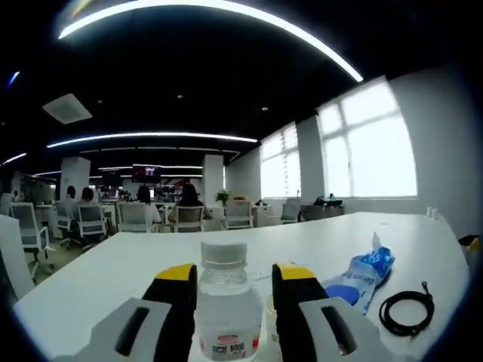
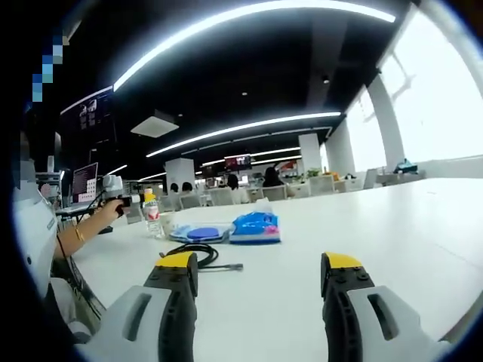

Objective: Arrange the tabletop items into an orderly group along one side of the table until the central work area is clear of visible clutter.

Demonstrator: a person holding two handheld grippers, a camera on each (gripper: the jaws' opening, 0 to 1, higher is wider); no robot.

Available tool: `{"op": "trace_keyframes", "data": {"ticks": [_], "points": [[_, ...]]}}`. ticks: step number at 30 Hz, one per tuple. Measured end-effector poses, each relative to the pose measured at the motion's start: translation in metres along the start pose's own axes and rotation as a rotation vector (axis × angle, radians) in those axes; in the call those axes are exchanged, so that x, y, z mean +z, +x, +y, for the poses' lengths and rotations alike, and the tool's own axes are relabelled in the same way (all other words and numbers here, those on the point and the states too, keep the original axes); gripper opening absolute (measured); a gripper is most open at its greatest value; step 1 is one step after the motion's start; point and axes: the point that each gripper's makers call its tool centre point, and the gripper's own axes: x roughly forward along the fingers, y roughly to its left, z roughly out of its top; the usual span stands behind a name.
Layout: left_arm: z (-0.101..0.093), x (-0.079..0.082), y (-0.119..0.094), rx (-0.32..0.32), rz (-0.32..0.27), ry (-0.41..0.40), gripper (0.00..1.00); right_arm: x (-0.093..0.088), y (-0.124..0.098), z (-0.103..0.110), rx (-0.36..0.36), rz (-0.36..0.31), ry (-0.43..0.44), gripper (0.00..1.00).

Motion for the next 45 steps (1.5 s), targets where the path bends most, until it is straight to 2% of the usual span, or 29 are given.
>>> {"op": "trace_keyframes", "data": {"ticks": [7, 12, 17, 19, 22, 26, 31, 32, 34, 36, 37, 40, 41, 42, 45], "points": [[0.001, -0.021, -0.007, 0.033, 0.058, 0.089, 0.42, 0.001, 0.002, 0.003, 0.012, 0.001, -0.003, 0.64], [0.001, -0.032, -0.006, 0.039, 0.086, 0.091, 0.45, 0.001, 0.001, 0.005, 0.018, 0.0, -0.005, 0.63], [0.004, -0.048, -0.001, 0.051, 0.135, 0.103, 0.43, 0.005, -0.001, 0.004, 0.017, -0.009, -0.004, 0.63], [0.007, -0.055, 0.002, 0.05, 0.151, 0.097, 0.39, 0.006, -0.002, 0.004, 0.014, -0.009, -0.005, 0.63], [0.009, -0.057, 0.003, 0.026, 0.158, 0.074, 0.39, 0.006, -0.004, 0.003, 0.011, -0.007, -0.008, 0.63], [0.008, -0.057, 0.002, 0.001, 0.16, 0.082, 0.39, 0.006, -0.006, 0.002, 0.011, -0.011, -0.001, 0.63], [0.007, -0.058, 0.002, -0.091, 0.169, 0.083, 0.38, 0.006, -0.004, 0.002, 0.015, -0.011, 0.008, 0.63], [0.005, -0.058, 0.003, -0.145, 0.168, 0.093, 0.38, 0.005, -0.004, 0.003, 0.017, -0.008, 0.006, 0.63], [0.005, -0.058, 0.004, -0.192, 0.173, 0.11, 0.38, 0.005, -0.002, 0.004, 0.019, -0.003, 0.005, 0.63], [0.004, -0.058, 0.005, -0.283, 0.181, 0.129, 0.38, 0.007, 0.002, 0.007, 0.023, -0.007, 0.002, 0.63], [0.003, -0.058, 0.005, -0.293, 0.181, 0.125, 0.38, 0.007, 0.002, 0.007, 0.024, -0.007, 0.001, 0.63], [0.0, -0.058, 0.006, -0.418, 0.176, 0.117, 0.38, 0.011, 0.006, 0.011, 0.028, -0.009, -0.009, 0.63], [0.0, -0.058, 0.006, -0.429, 0.175, 0.128, 0.38, 0.011, 0.006, 0.011, 0.028, -0.009, -0.011, 0.63], [0.0, -0.058, 0.007, -0.469, 0.174, 0.139, 0.38, 0.012, 0.007, 0.013, 0.027, -0.009, -0.017, 0.63], [-0.006, -0.058, 0.006, -0.58, 0.147, 0.161, 0.39, 0.014, 0.01, 0.013, 0.02, -0.01, -0.029, 0.63]]}}
